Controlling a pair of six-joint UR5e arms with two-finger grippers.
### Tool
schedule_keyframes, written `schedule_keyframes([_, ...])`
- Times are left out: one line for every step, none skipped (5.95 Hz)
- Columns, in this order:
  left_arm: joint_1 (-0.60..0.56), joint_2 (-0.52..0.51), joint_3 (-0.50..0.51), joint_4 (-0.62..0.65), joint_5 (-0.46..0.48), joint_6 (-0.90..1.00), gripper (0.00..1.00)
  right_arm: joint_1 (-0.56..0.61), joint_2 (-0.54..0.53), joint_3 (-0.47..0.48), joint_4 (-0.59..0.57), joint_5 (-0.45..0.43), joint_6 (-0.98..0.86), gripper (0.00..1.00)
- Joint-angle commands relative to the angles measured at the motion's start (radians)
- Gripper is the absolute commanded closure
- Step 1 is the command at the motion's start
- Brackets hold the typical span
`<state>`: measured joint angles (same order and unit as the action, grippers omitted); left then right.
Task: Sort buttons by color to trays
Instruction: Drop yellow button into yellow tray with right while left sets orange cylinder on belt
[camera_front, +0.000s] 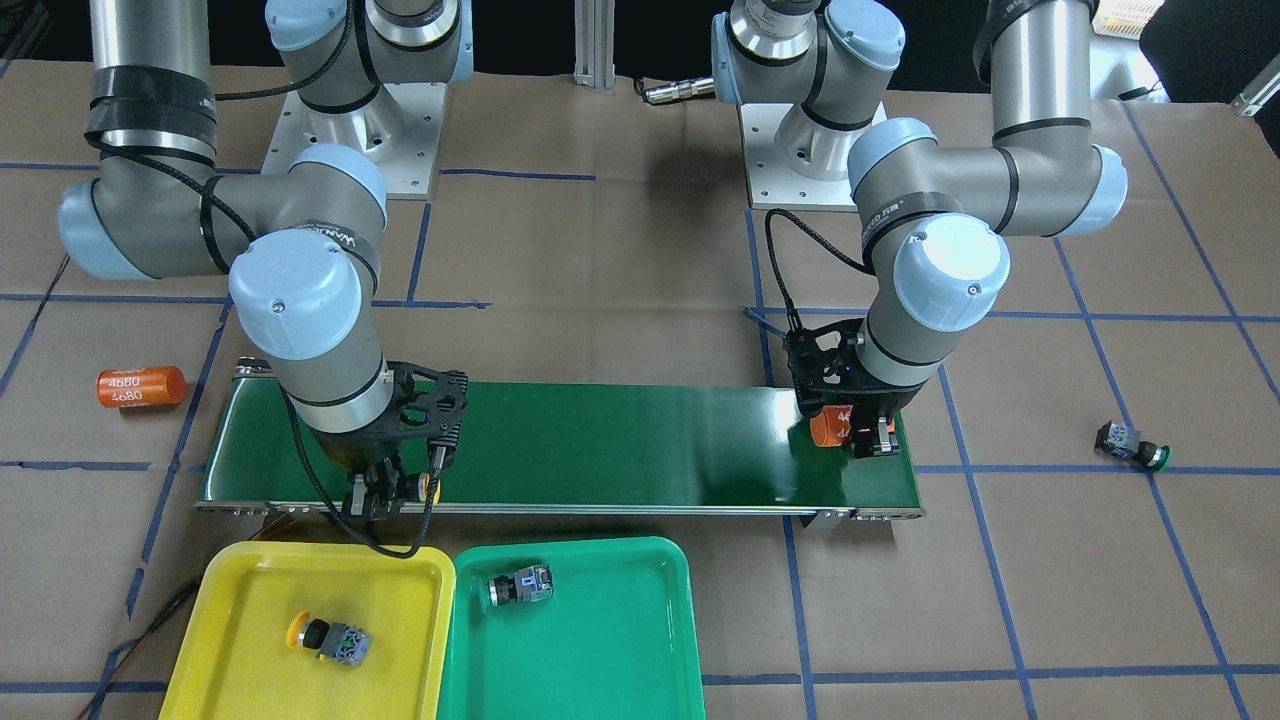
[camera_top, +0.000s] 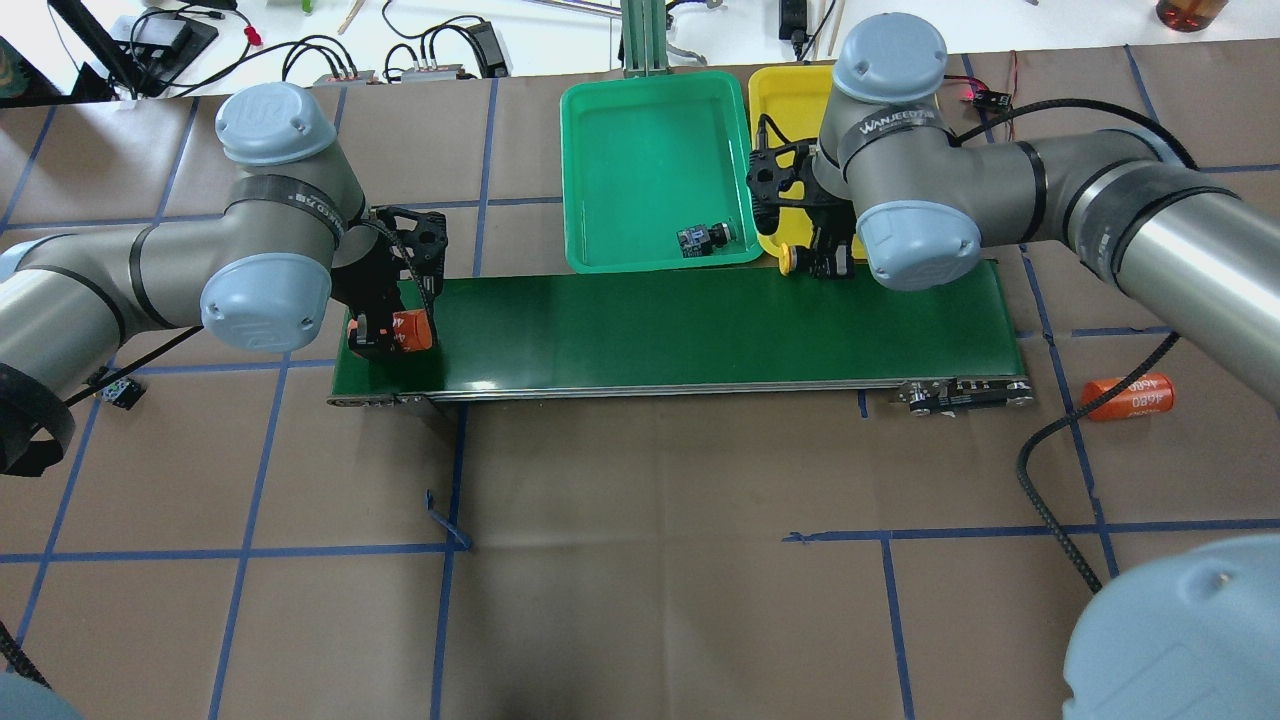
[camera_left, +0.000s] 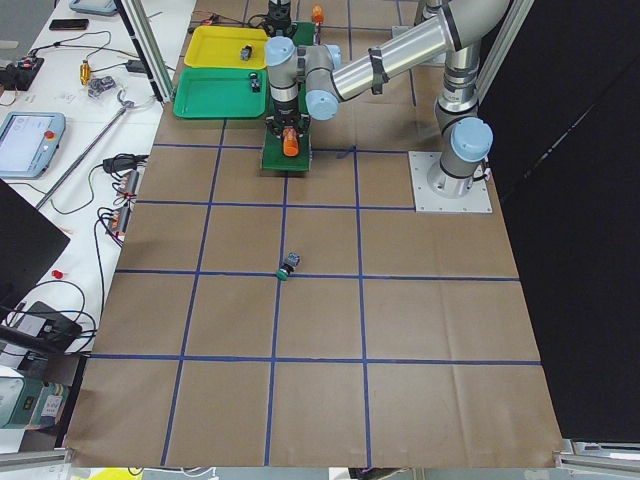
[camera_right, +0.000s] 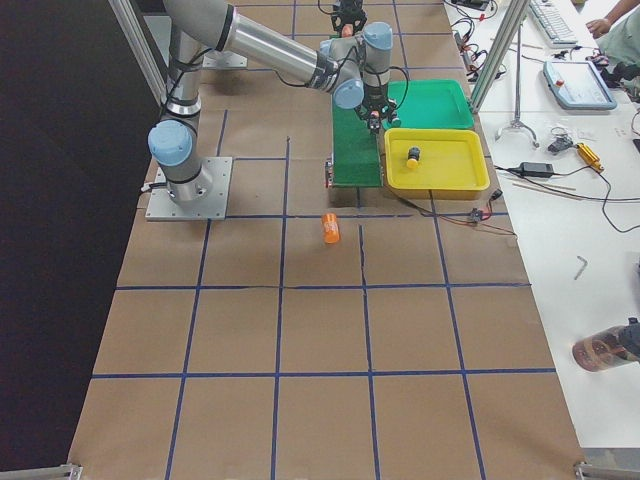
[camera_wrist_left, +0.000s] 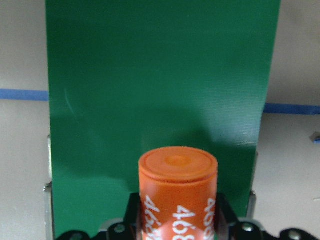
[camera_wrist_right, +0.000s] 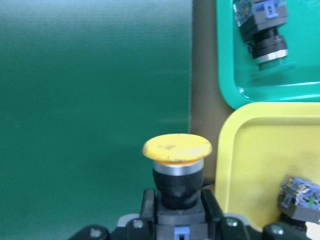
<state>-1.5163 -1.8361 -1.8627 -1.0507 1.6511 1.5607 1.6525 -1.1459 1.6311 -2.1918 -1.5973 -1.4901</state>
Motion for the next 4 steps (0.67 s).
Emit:
schedule_keyframes([-0.004,0.012,-0.001,0.001,0.006,-0.017,0.01,-0.046,0.169,-0.242,0.001,0.0,-0.109,0.9])
schedule_keyframes([0.016,0.033,0.0,0.001,0.015,-0.014,0.01,-0.098,0.242,-0.335,0.0,0.009,-0.204,0.9])
schedule_keyframes([0.086,0.06,0.019,-0.002,0.016,-0.014,0.01,-0.114,0.285,-0.38,0.0,0.014,-0.222,0.87])
schedule_keyframes([0.207,0.064,0.02,0.001,0.01,-0.002,0.01,-0.115,0.334,-0.451,-0.006,0.029,-0.22,0.48])
